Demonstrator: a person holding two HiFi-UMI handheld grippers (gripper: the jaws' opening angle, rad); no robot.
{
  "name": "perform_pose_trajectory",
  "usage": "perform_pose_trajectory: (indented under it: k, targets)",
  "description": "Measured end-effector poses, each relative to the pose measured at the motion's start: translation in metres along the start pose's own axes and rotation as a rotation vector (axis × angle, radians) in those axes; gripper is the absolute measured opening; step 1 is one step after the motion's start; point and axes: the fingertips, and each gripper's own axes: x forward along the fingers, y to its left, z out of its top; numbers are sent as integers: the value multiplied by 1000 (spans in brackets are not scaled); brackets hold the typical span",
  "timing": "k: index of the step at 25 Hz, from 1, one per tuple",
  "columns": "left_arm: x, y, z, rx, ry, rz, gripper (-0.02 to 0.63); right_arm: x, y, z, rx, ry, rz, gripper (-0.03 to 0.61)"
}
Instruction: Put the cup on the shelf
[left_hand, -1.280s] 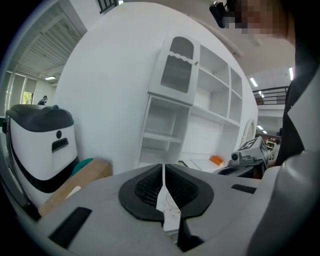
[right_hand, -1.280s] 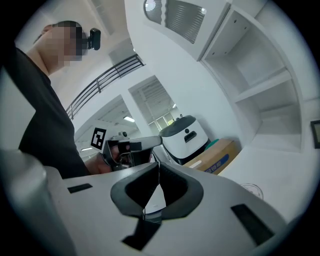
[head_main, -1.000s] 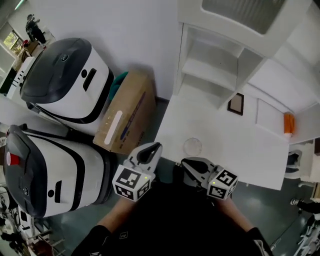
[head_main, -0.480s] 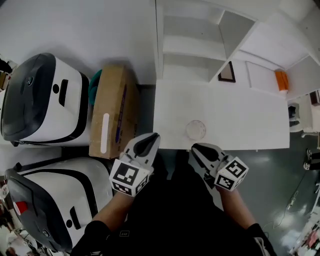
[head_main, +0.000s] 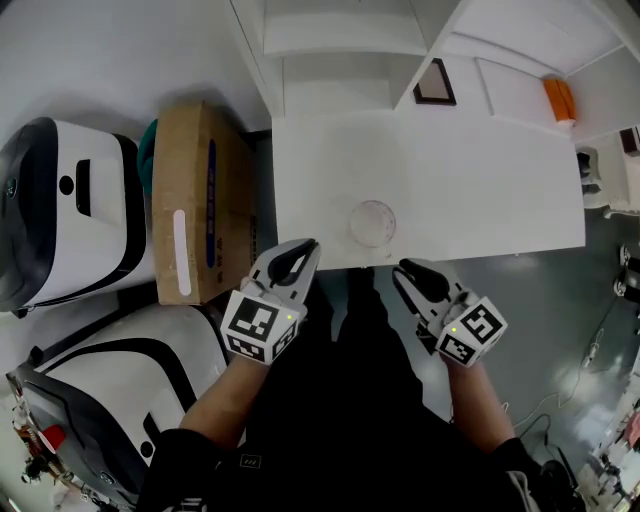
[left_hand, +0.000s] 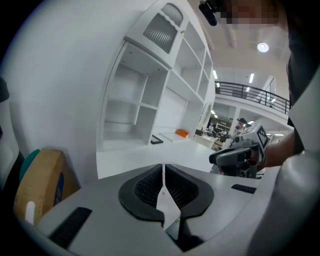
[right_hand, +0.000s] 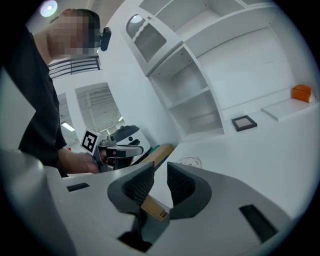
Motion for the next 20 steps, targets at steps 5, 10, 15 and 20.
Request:
perform_pose_trajectory:
  k: [5,10,15,20]
  targets:
    - [18,-10,-19,-16,42,-28,28,-2,-17,-33,13,38,-12,138]
    - [31,-22,-32,10,84,-76,28,13,-30,-54,24,43,7,164]
    - [44,-16,-37,17,99,-90,28,35,-40,-67,32,50,12,175]
    - [49,-10,-40,11,106,-105,28,53,-43,-79,46,72,8,176]
